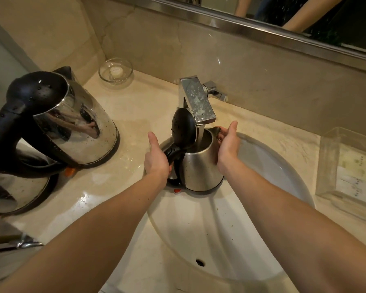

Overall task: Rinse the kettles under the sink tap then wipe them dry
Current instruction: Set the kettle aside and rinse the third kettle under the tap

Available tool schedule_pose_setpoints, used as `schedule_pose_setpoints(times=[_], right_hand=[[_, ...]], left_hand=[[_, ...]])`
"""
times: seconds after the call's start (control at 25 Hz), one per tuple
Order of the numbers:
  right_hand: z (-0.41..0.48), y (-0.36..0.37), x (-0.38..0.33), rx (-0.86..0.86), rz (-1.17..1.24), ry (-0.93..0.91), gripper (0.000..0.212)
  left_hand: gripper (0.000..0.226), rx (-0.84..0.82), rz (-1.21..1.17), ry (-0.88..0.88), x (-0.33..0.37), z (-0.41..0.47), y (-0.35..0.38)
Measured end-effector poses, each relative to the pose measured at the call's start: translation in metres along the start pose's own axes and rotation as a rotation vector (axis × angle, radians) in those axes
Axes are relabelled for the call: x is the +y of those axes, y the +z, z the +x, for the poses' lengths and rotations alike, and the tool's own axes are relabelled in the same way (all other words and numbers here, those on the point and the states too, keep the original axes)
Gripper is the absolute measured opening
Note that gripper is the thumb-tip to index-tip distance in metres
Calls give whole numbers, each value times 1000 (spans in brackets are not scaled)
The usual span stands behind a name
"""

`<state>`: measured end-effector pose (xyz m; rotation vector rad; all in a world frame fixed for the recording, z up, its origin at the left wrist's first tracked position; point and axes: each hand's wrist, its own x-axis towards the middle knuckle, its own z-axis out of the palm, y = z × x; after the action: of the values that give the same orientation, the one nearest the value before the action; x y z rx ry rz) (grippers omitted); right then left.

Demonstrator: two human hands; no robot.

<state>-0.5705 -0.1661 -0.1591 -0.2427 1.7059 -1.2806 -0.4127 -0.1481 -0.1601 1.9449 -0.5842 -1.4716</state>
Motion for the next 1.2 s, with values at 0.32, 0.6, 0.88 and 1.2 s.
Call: schedule_pose_setpoints(times=[0.32, 0.6, 0.88, 1.2], right_hand=[[8, 6, 8, 40, 1, -20, 57], [9, 3, 11, 74, 15, -42, 52], [10, 6, 10, 75, -25, -45, 56], [11, 7, 11, 86, -40, -44, 54]], left_hand=[[105, 34, 4, 18, -3, 4, 3], [87, 158, -65, 30, -5, -4, 9], [88, 175, -20, 42, -2, 0, 10], [99, 158, -11, 31, 0, -4, 9]])
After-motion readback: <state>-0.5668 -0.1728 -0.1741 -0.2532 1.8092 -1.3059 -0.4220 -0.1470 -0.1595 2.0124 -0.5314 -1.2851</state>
